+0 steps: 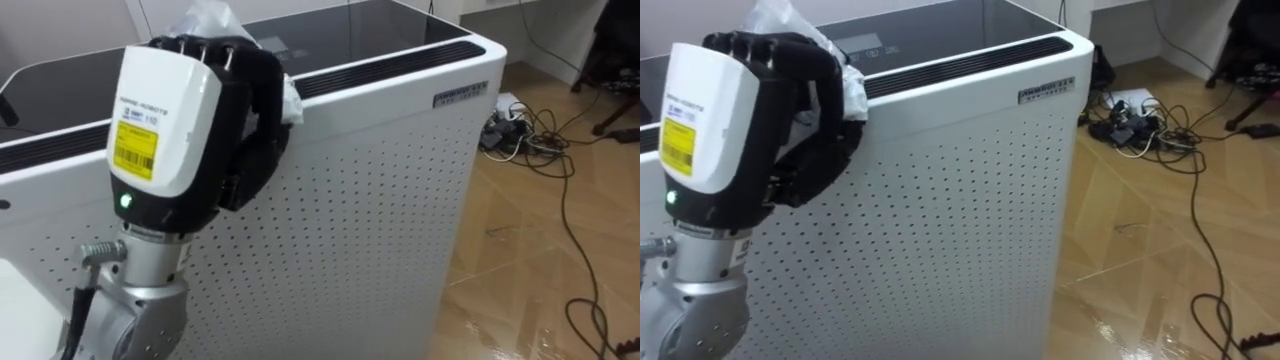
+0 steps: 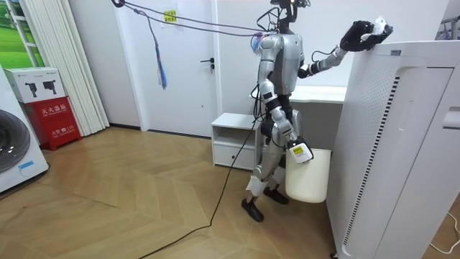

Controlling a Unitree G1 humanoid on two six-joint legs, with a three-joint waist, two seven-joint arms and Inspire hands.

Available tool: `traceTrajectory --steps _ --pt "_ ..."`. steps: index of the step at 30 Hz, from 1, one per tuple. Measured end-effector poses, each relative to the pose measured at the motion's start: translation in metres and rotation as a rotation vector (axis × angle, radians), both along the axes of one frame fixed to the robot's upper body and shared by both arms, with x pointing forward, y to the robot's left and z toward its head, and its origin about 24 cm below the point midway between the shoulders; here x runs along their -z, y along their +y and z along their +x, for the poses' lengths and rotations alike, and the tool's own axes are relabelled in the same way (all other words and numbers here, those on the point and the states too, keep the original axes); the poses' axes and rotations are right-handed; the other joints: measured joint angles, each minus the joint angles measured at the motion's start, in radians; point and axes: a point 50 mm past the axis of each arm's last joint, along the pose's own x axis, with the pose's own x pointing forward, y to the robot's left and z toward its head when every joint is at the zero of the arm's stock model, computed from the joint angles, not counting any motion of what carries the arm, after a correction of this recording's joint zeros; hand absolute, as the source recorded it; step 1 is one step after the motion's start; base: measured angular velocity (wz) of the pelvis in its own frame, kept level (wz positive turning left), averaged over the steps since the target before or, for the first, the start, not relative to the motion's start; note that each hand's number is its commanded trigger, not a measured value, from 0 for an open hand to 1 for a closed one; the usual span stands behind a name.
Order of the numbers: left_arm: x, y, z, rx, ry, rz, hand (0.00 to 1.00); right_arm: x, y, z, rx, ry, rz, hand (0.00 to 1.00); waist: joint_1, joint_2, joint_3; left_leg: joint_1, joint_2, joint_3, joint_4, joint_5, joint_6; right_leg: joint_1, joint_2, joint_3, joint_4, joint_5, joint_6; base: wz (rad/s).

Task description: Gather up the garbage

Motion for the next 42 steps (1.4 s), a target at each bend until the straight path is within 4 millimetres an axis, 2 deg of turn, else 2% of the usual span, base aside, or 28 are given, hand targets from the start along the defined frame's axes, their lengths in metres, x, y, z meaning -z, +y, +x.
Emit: traceTrajectory --steps 3,4,5,6,9,12,17,19,22,28,35,38,42 --pt "-0.001 -0.002 -0.005 0.117 0.076 -0.118 1.0 0.0 0.0 0.0 -0.006 0.001 0.003 1.0 -0.001 -0.005 -0.0007 -0.001 0.0 -0.001 -0.001 0.001 0.0 0.005 -0.001 -0.002 0.0 0.0 0.0 0.01" --pt "-0.003 -0.005 -0.007 0.189 0.113 -0.179 1.0 0.0 0.0 0.0 -0.008 0.0 0.005 1.0 -0.001 -0.001 -0.0043 -0.003 -0.001 -0.003 0.002 0.001 0.0 0.003 -0.001 -0.002 0.0 0.0 0.0 0.06" --pt "-0.005 -0.007 -0.008 0.233 0.136 -0.211 1.0 -0.001 0.0 0.001 -0.009 -0.001 0.007 1.0 -0.002 -0.008 -0.0009 -0.004 -0.002 -0.005 0.002 0.001 0.0 0.002 -0.001 -0.003 0.0 0.0 0.0 0.07" --pt "-0.005 -0.01 -0.009 0.325 0.185 -0.264 1.0 -0.001 0.001 0.002 -0.013 -0.006 0.012 1.0 -0.003 -0.004 -0.0039 -0.006 -0.002 -0.007 0.003 0.002 0.0 0.002 -0.001 -0.006 0.0 0.0 0.0 0.06" --pt "-0.005 -0.019 -0.012 0.56 0.311 -0.398 1.0 -0.003 0.003 0.004 -0.025 -0.019 0.022 1.0 -0.006 -0.02 -0.0024 -0.008 -0.002 -0.011 0.004 0.003 0.0 0.003 -0.001 -0.011 0.001 0.0 0.0 0.03" --pt "-0.003 -0.029 -0.015 0.791 0.432 -0.494 1.0 -0.004 0.007 0.008 -0.043 -0.036 0.032 1.0 -0.005 -0.025 -0.0005 -0.006 -0.001 -0.009 0.005 0.003 0.0 0.005 -0.001 -0.009 0.0 0.0 0.0 0.0" --pt "0.008 -0.049 -0.019 1.094 0.652 -0.551 1.0 -0.008 0.016 0.017 -0.064 -0.069 0.043 1.0 -0.007 -0.013 0.0034 -0.047 0.001 -0.008 0.025 0.002 -0.001 -0.024 0.001 -0.012 0.002 0.002 -0.003 0.01" --pt "0.012 -0.054 -0.02 1.191 0.737 -0.547 1.0 -0.009 0.018 0.019 -0.073 -0.077 0.045 1.0 -0.011 0.004 0.0006 -0.079 0.003 -0.01 0.038 0.003 0.0 -0.05 0.001 -0.022 0.007 0.005 -0.007 0.06" --pt "0.014 -0.057 -0.022 1.277 0.799 -0.518 1.0 -0.009 0.019 0.019 -0.077 -0.072 0.045 1.0 -0.01 0.011 -0.0007 -0.085 0.004 -0.01 0.04 0.003 0.0 -0.061 0.0 -0.024 0.018 0.005 -0.006 0.0" --pt "0.016 -0.061 -0.025 1.374 0.856 -0.442 1.0 -0.009 0.018 0.019 -0.076 -0.07 0.04 1.0 -0.008 0.01 -0.0001 -0.085 0.004 -0.009 0.04 0.003 0.0 -0.062 0.0 -0.024 0.018 0.005 -0.006 0.0" --pt "0.024 -0.062 -0.023 1.378 0.919 -0.408 1.0 -0.01 0.02 0.025 -0.079 -0.073 0.032 1.0 0.004 0.009 0.0022 -0.112 0.011 -0.004 0.052 0.003 0.0 -0.087 0.005 -0.025 0.026 0.005 -0.007 -0.01" --pt "0.044 -0.056 -0.016 1.292 0.996 -0.43 1.0 -0.012 0.019 0.032 -0.083 -0.069 0.027 1.0 0.004 0.008 0.004 -0.129 0.015 0.0 0.055 0.004 -0.002 -0.108 0.005 -0.026 0.039 0.005 -0.007 -0.03" --pt "0.084 -0.045 -0.012 1.103 1.148 -0.423 1.0 -0.015 0.017 0.041 -0.091 -0.083 0.013 1.0 0.003 0.008 0.0105 -0.173 0.017 -0.012 0.072 0.005 -0.002 -0.145 0.008 -0.037 0.056 0.005 -0.008 0.09"
